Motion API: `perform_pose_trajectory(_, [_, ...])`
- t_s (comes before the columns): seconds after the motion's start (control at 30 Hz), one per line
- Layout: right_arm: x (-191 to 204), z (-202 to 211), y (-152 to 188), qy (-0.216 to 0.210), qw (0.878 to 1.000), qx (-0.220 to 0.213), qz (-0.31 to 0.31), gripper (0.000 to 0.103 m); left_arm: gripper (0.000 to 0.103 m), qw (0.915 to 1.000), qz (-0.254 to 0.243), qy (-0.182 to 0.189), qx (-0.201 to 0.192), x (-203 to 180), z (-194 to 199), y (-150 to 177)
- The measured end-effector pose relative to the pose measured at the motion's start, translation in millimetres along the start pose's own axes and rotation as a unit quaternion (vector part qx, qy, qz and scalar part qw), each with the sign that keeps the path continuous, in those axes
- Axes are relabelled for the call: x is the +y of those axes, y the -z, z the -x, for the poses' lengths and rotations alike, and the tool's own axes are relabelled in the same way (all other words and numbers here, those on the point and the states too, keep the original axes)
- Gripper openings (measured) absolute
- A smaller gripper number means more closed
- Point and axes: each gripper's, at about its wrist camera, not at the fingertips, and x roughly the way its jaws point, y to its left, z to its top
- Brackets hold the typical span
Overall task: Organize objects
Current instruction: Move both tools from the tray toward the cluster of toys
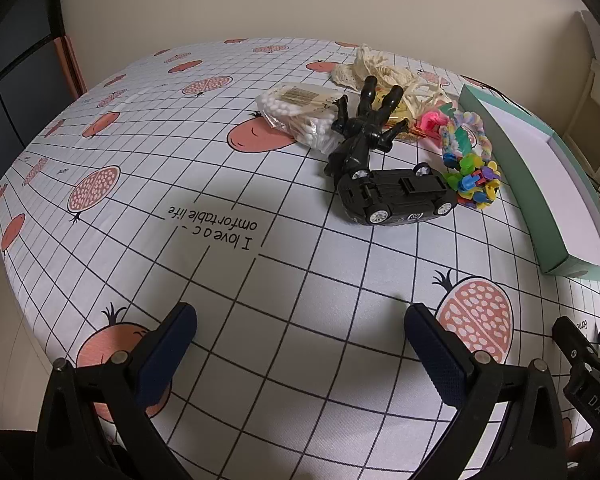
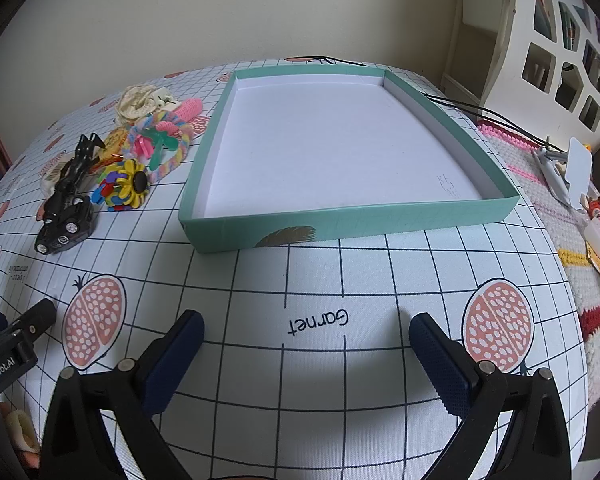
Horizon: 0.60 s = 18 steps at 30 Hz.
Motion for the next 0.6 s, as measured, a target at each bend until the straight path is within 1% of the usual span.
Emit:
perform_pose_trajectory(0.47, [-0.5,0.2,0.2,0.0,1.0,-0.001,0.0,0.103,0.103,1.0,-0.001,0.0,-0.003,0.6,1.0,0.8])
perform_pose_trajectory(0.5, [-0.5,0.2,0.1,0.0,1.0,-0.001,0.0,0.103,0.103,0.9986,-0.043,0.031,-0.002,0.3,0.9,0.2])
perform_pose_trajectory(0.6, [-1.0,0.1,-1.1,-0.002,1.0,0.002,0.002,0.103,0.103,0.9986,-0.043,0.03,-0.001,0.1,0.7,-0.1])
